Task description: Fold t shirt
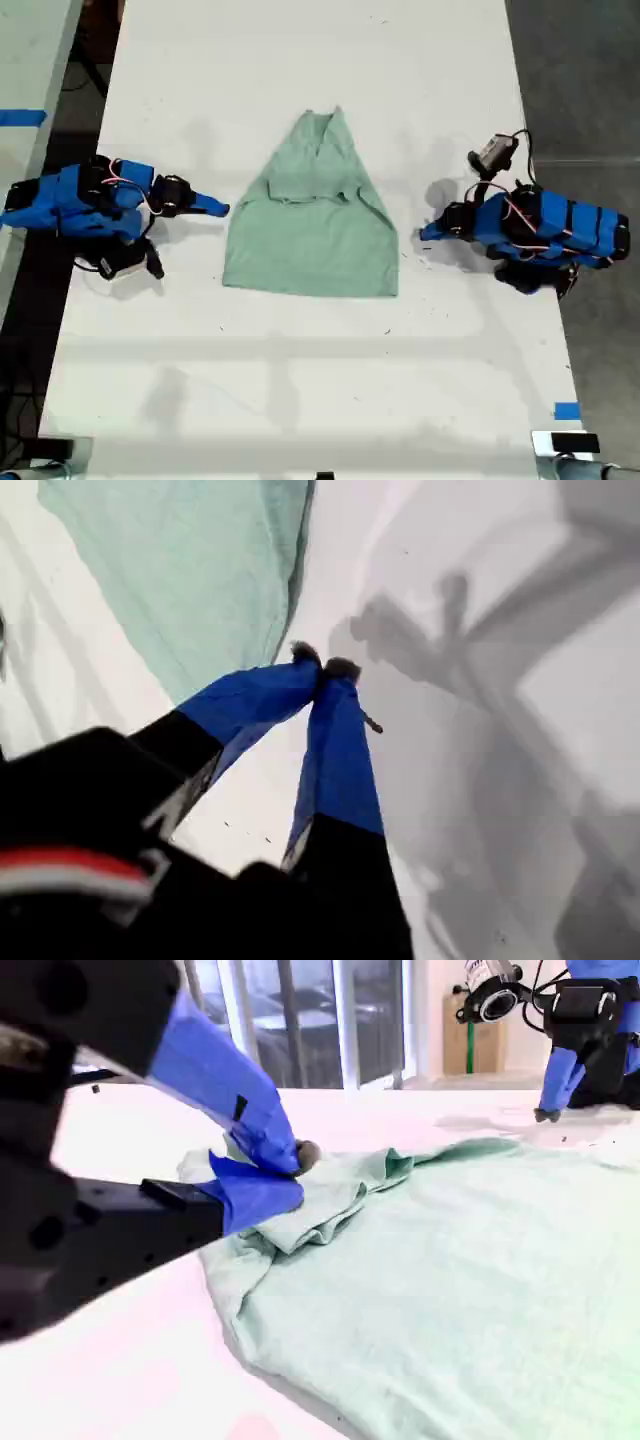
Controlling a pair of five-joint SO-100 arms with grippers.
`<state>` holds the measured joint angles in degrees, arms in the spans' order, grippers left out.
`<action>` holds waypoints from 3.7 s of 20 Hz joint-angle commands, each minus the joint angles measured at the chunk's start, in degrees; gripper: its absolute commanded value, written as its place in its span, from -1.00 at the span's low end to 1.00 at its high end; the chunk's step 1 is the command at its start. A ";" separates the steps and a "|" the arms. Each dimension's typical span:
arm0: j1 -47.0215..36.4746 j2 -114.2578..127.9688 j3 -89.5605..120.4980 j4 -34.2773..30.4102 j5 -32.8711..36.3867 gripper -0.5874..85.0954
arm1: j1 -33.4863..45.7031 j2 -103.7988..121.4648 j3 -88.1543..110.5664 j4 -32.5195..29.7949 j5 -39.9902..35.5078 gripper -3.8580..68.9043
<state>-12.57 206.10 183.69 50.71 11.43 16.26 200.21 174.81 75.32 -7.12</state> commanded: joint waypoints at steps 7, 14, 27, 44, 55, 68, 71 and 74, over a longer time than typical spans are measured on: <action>-0.09 0.35 0.09 -0.09 0.70 -0.99 | -1.85 0.70 3.43 -2.02 3.43 -0.84; -0.53 0.35 0.09 -0.18 0.79 -0.99 | -3.25 -34.19 -22.94 -6.50 1.58 -0.85; 0.09 0.35 0.09 -0.09 0.62 -0.99 | -10.02 -89.38 -46.76 -14.50 9.84 -0.85; 0.00 0.35 0.09 0.18 0.44 -0.99 | -13.62 -116.81 -108.28 -2.81 -12.57 -0.42; -0.09 0.35 0.09 0.09 0.44 -0.99 | -9.58 -39.29 -18.81 -24.70 -4.83 -0.86; 0.35 0.35 0.09 0.09 0.26 -0.99 | -7.29 0.53 3.69 -7.73 -2.37 -0.86; 0.26 0.35 0.09 0.18 0.26 -0.99 | -6.94 0.53 3.69 -7.29 -1.58 -0.86; 0.35 0.35 0.09 0.09 0.26 -0.99 | -6.94 0.53 3.69 -6.94 -0.62 -0.86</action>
<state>-12.57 206.10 183.69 50.71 11.51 8.88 199.78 175.08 68.29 -8.53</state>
